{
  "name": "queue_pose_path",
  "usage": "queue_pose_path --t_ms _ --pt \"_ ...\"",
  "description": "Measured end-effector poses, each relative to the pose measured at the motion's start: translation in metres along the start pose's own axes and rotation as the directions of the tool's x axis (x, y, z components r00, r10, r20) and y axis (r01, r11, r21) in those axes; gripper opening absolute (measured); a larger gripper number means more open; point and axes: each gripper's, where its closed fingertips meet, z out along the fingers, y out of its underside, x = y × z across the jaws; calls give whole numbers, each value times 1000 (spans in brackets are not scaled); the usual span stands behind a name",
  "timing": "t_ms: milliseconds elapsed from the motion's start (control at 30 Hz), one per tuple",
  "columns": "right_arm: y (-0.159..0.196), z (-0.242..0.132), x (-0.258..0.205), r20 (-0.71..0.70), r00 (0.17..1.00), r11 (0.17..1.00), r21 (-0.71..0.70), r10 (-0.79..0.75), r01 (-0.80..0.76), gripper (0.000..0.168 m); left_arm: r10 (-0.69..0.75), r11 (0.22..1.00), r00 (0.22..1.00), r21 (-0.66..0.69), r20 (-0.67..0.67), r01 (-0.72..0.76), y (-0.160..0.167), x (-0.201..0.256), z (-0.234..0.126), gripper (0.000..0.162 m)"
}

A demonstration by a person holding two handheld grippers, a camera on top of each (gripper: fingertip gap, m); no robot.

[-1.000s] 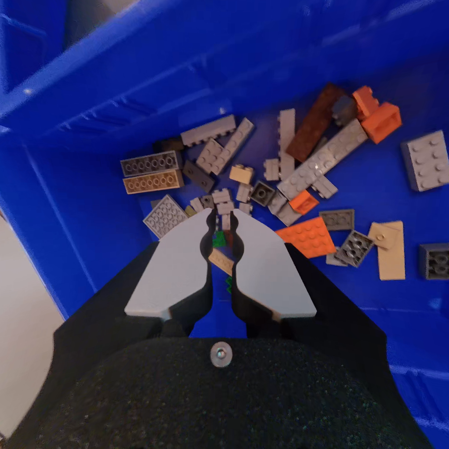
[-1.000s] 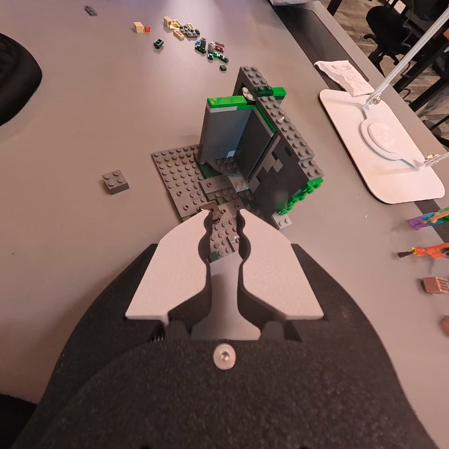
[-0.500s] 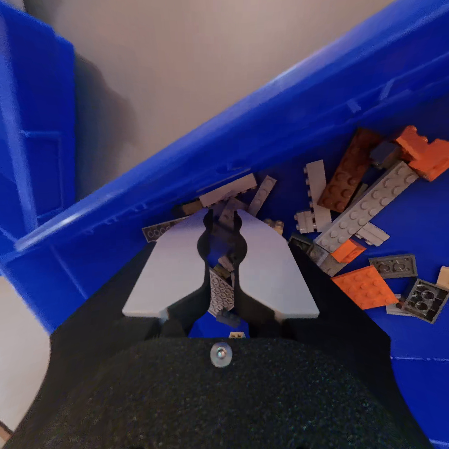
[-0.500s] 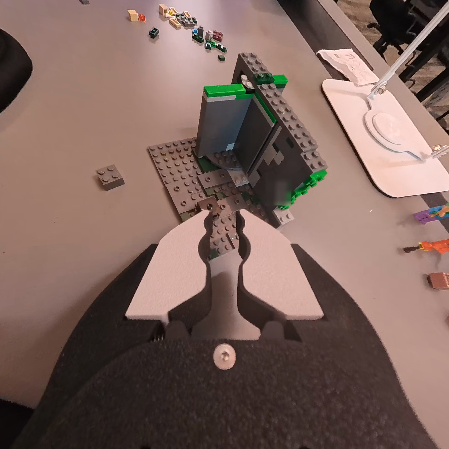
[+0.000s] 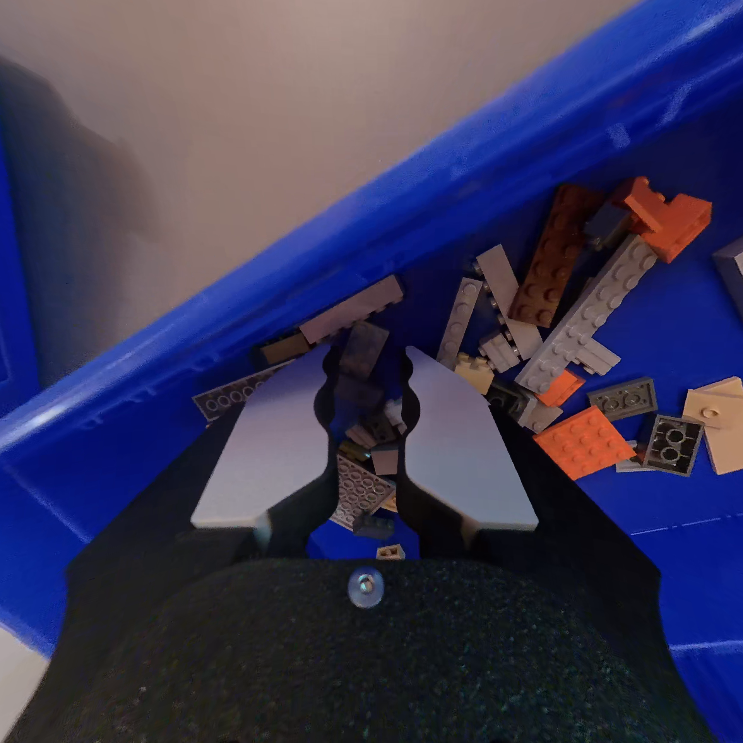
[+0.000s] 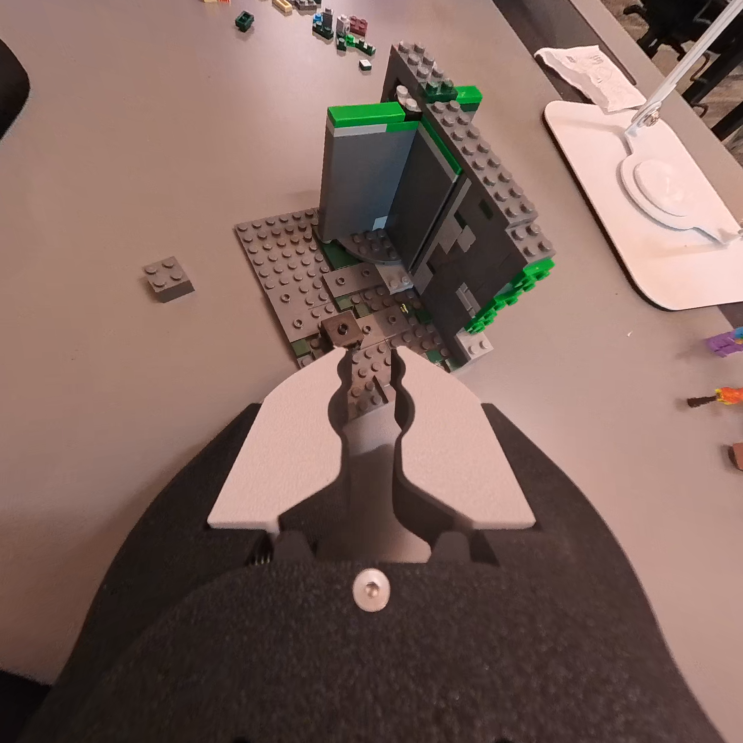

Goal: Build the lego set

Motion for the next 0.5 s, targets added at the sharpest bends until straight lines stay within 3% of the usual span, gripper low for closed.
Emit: queue_pose_path --t_ms 300,367,500 --pt "2 1 -2 1 1000 1000 -14 -21 21 18 -66 996 987 57 -144 75 0 5 1 19" --pt "2 1 -1 -3 1000 1000 -16 -22 22 18 -27 998 993 56 -118 34 0 8 0 19" --pt "1 0 0 -6 1000 1000 -6 -13 13 18 159 987 985 18 73 -160 -1 15 -7 18"
